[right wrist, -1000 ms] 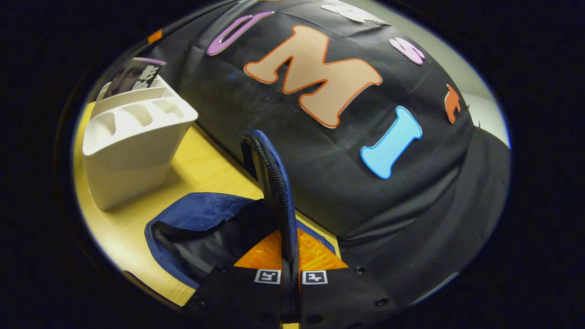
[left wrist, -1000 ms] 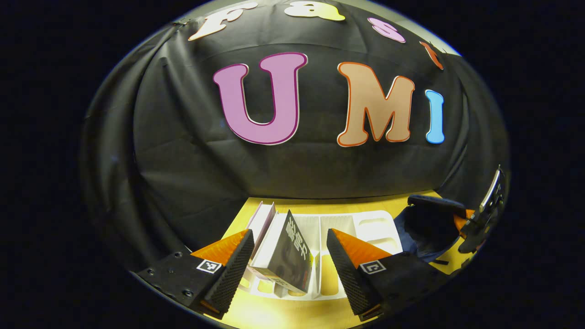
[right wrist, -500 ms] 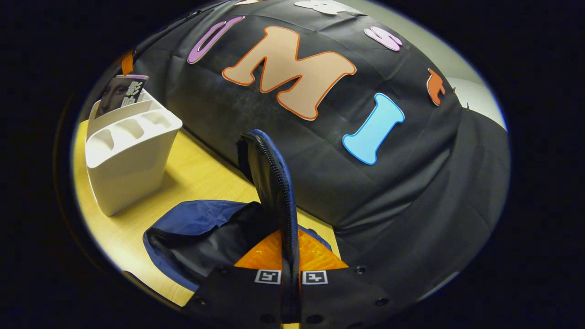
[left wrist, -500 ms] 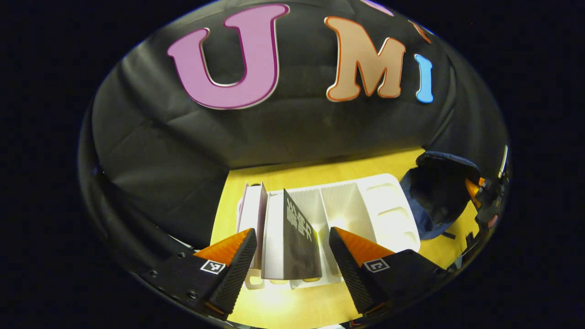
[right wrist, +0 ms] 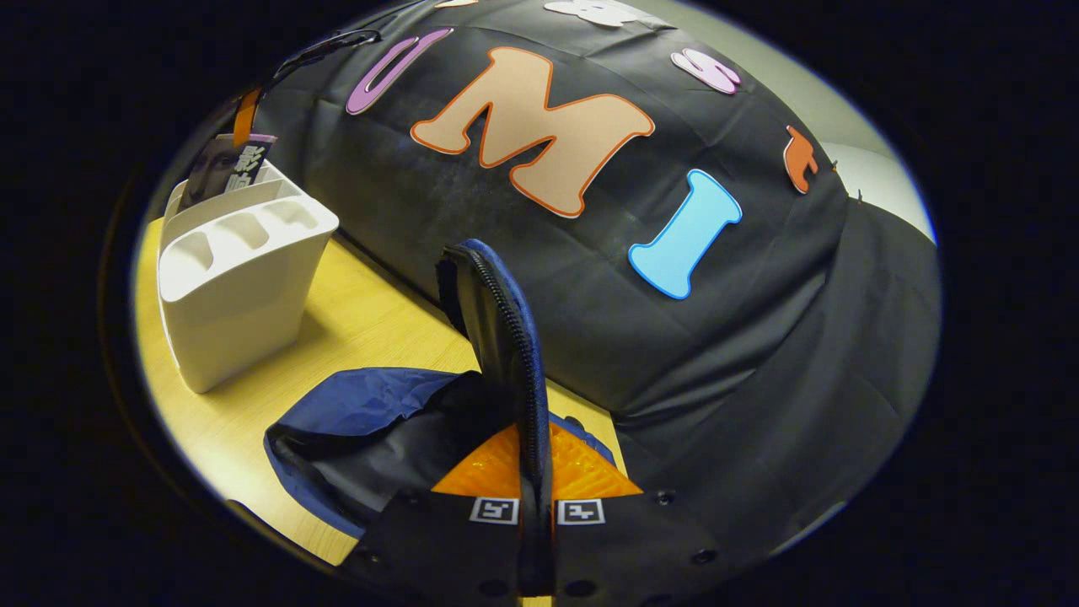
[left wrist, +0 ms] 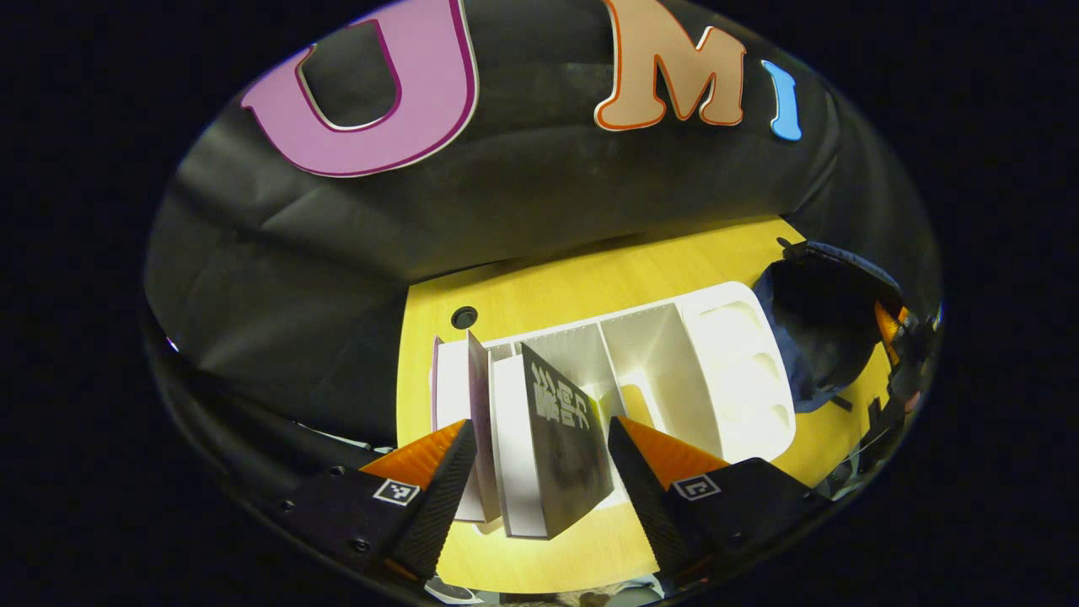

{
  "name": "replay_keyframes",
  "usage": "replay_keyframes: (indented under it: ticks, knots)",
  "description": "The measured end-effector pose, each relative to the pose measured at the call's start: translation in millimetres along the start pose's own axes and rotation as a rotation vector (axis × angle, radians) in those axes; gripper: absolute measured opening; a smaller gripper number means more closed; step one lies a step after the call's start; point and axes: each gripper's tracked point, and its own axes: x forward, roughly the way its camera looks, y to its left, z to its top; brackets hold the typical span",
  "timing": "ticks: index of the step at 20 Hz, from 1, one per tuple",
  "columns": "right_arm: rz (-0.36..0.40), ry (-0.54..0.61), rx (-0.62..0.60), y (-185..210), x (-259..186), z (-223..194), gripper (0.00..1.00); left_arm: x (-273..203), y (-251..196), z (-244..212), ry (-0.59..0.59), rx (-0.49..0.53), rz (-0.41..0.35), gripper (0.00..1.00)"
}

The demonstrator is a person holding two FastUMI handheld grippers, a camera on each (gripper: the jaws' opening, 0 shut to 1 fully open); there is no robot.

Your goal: Open the schoolbag, grab two books from the bookshelf and put them into the schoolbag.

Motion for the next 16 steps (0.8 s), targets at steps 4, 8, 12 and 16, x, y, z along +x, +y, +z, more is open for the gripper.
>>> replay_keyframes:
  ticks: [4, 8, 12, 16]
  knots:
    - [-0.001, -0.001, 0.008, 1, 1, -1, 0.03, 0, -5, 3, 0.043, -0.012, -0.044, 0.92]
    - [0.000, -0.002, 0.007, 3, 2, -1, 0.03, -1, -1, 0, 0.091, 0.012, -0.027, 0.93]
    - [-0.001, 0.000, 0.009, 4, 2, -1, 0.03, 0, -7, 5, 0.106, 0.020, -0.070, 0.90]
    - [0.002, 0.002, 0.007, 6, 2, -2, 0.03, 0, -9, 10, 0.107, 0.040, -0.089, 0.93]
